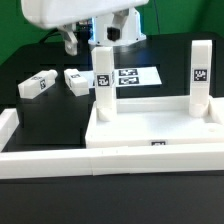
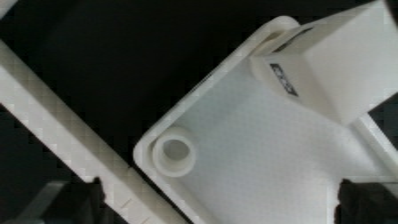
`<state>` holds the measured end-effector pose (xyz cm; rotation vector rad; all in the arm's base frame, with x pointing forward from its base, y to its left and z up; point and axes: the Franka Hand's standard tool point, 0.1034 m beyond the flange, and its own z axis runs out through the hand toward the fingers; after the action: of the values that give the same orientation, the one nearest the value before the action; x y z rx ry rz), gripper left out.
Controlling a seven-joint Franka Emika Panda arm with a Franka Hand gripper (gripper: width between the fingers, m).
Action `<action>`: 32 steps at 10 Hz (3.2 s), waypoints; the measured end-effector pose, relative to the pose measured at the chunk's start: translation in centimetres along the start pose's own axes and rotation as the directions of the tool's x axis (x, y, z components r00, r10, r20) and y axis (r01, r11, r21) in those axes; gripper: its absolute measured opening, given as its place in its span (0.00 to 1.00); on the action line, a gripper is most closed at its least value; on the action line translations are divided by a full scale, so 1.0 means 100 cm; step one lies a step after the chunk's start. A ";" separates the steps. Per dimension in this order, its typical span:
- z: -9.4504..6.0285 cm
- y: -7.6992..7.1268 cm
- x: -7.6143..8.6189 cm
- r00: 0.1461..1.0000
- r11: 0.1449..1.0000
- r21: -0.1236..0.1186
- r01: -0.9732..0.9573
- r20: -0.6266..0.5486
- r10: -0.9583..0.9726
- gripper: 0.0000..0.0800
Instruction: Assemble desk
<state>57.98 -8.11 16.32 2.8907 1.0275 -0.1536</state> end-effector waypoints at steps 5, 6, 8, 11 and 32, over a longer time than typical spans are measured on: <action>0.009 -0.004 -0.007 0.988 0.988 0.006 -0.157 0.004 0.157 0.81; 0.007 -0.008 -0.016 0.988 0.988 0.016 -0.156 0.011 0.156 0.81; 0.014 -0.021 -0.061 0.987 0.986 0.036 -0.160 0.010 0.160 0.81; 0.044 -0.044 -0.101 0.978 0.976 0.063 -0.206 0.024 0.205 0.81; 0.134 -0.094 -0.150 0.838 0.928 0.130 -0.348 0.488 0.246 0.81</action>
Offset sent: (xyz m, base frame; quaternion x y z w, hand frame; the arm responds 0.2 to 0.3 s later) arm 0.0000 0.0000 0.0000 0.0000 0.0000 0.0000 1.0000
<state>39.48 -11.53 4.48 2.9156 0.4904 -0.9380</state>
